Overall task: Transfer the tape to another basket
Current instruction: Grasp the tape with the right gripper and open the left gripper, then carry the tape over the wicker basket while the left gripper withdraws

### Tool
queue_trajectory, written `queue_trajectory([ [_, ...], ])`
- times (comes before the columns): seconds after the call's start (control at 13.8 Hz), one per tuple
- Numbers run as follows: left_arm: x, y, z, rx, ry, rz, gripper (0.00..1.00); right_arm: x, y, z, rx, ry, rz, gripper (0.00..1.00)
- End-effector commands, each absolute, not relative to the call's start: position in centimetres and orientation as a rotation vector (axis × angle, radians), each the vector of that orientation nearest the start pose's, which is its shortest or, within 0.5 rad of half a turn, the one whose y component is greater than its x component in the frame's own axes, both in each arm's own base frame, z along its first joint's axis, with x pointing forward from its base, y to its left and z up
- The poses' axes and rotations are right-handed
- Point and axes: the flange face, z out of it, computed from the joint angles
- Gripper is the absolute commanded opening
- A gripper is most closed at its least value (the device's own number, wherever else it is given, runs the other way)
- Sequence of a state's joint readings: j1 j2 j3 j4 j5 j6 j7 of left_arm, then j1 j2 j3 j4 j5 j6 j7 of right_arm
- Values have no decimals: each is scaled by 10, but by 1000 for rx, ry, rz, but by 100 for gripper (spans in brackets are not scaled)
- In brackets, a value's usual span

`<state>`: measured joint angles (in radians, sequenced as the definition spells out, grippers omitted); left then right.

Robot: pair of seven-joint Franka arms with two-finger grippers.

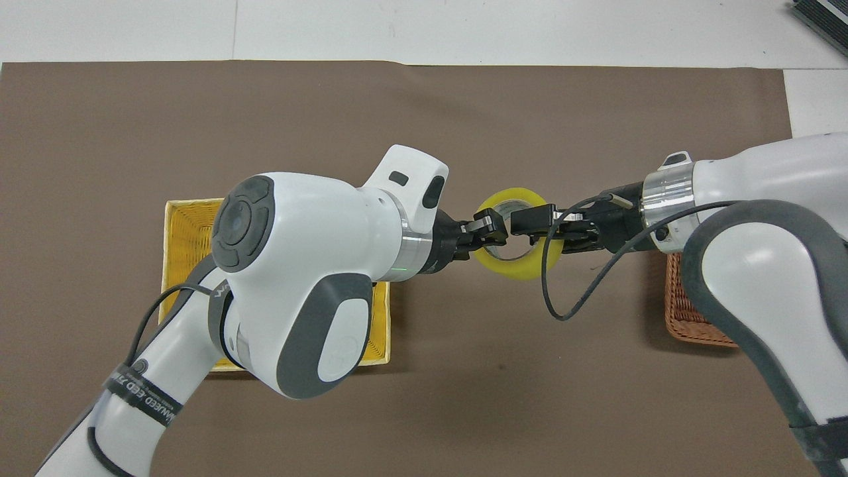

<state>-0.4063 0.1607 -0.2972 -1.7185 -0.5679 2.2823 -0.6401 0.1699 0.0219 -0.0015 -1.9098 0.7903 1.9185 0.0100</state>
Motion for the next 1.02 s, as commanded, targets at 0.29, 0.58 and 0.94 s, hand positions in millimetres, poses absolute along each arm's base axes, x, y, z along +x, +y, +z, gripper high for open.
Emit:
queue_trajectory([
  [0.29,499,-349,580,2439,419,-86,100,562,107,502,-2419,214,62,0],
  [0.58,519,-293,579,2515,421,-91,100,569,50,490,-2598,192,-8,0],
  [0.94,555,-192,565,2739,246,21,100,576,-38,459,-2823,70,-44,0],
])
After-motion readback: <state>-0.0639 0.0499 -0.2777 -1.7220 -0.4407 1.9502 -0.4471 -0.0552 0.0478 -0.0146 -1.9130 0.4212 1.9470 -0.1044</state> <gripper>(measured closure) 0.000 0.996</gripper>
